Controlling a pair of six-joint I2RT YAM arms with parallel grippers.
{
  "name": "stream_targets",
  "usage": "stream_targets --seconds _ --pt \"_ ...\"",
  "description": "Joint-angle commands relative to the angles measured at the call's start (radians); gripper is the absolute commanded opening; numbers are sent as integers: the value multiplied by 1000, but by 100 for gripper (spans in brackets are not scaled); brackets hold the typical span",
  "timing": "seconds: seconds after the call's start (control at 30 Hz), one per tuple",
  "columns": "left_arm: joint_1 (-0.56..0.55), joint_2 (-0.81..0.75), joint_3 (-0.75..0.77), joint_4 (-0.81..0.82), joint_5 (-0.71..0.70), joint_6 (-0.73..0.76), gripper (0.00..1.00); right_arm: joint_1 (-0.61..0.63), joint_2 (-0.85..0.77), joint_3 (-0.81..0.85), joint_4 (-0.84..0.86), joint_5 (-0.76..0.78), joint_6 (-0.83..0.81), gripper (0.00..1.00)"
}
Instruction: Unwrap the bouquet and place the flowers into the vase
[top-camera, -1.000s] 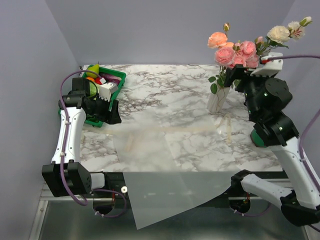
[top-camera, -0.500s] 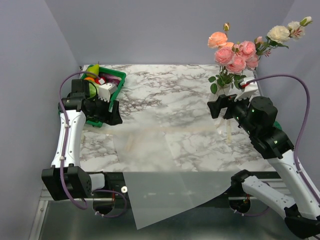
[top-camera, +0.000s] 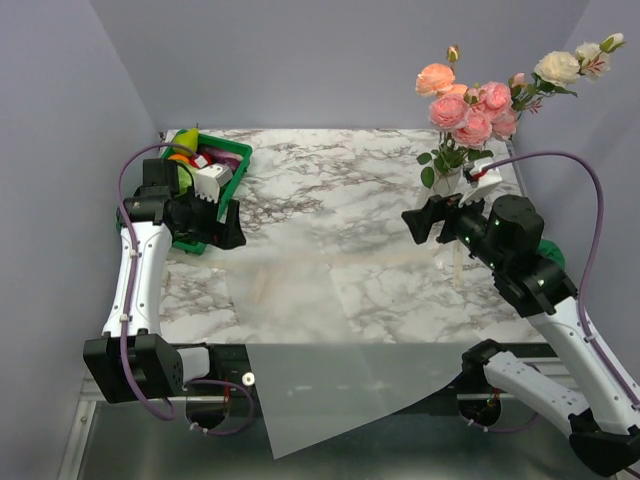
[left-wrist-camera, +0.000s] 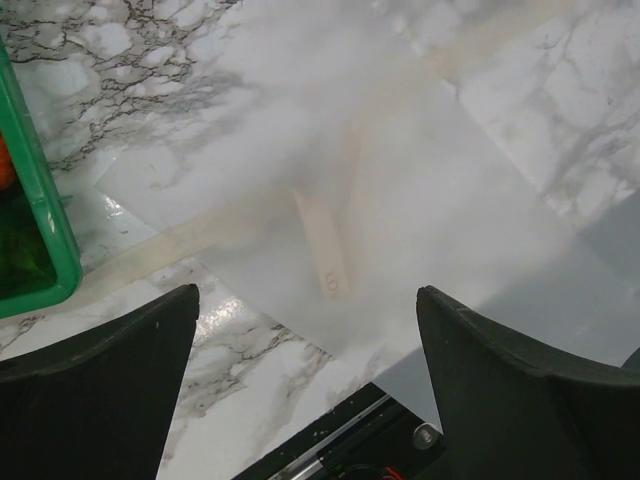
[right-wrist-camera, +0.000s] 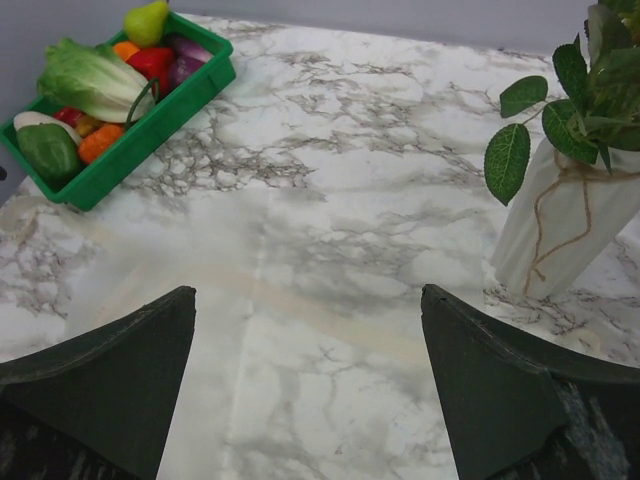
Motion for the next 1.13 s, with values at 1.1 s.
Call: stream_targets --seconds 1.1 --pt "11 -87 -64 154 -114 -98 99 4 48 -109 56 -55 68 100"
